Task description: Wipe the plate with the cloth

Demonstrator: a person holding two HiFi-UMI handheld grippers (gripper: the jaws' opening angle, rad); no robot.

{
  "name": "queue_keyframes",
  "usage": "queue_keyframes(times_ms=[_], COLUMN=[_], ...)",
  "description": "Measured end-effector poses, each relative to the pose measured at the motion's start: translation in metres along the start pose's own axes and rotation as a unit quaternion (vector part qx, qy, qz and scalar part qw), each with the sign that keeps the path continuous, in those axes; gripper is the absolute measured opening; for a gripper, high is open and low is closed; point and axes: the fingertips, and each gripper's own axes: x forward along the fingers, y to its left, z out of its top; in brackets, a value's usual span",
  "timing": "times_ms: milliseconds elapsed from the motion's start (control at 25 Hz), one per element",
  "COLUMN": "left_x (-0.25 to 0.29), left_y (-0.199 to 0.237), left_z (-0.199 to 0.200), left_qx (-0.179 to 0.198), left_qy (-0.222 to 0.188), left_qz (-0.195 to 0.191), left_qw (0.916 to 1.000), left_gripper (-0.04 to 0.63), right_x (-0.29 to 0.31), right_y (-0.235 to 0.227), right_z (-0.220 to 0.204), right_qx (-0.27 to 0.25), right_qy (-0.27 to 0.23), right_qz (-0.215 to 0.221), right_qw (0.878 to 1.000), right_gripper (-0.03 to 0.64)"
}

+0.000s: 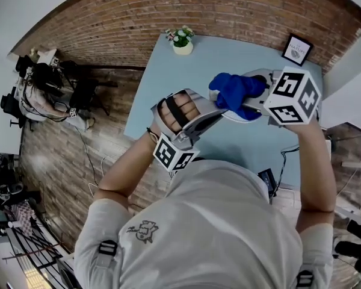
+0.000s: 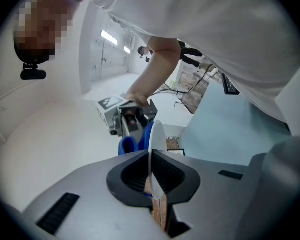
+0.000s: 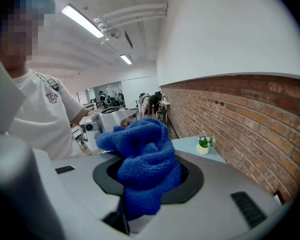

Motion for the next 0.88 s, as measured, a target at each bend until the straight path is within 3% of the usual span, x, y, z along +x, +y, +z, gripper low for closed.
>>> queue_keyframes(times_ms=[160, 400, 640, 880], left_x=[0.011, 0.004, -0.007, -0.001], left_y=[0.0, 0.001, -0.003, -0.006], left_z=[0.021, -0.002, -0.03, 0.009], left_qx=[0.007, -0.004, -0.014, -0.006], left_qy=[-0.017, 0.022, 0.05, 0.006], left_qz=[0.002, 0.005, -0.002, -0.009], left_qw=[0.9998, 0.9997, 0.9987, 0.9999], left_gripper=[0.018, 0.018, 0.018, 0.017], right_x=[0.004, -0.018, -0.022, -0.002], right_y=[-0.025, -0.065, -0.017, 0.001], right_z=[-0.01, -0.055, -0.041, -0.011], right_qx=[0.013, 0.057, 0.032, -0.012], right_qy=[0.007, 0.023, 0.002, 0.0], right_qz=[-0.021, -0.062, -0.009, 0.008], right_qw=[1.0, 0.996, 0.999, 1.0], right_gripper=[0.129, 0.127, 0.127, 0.127])
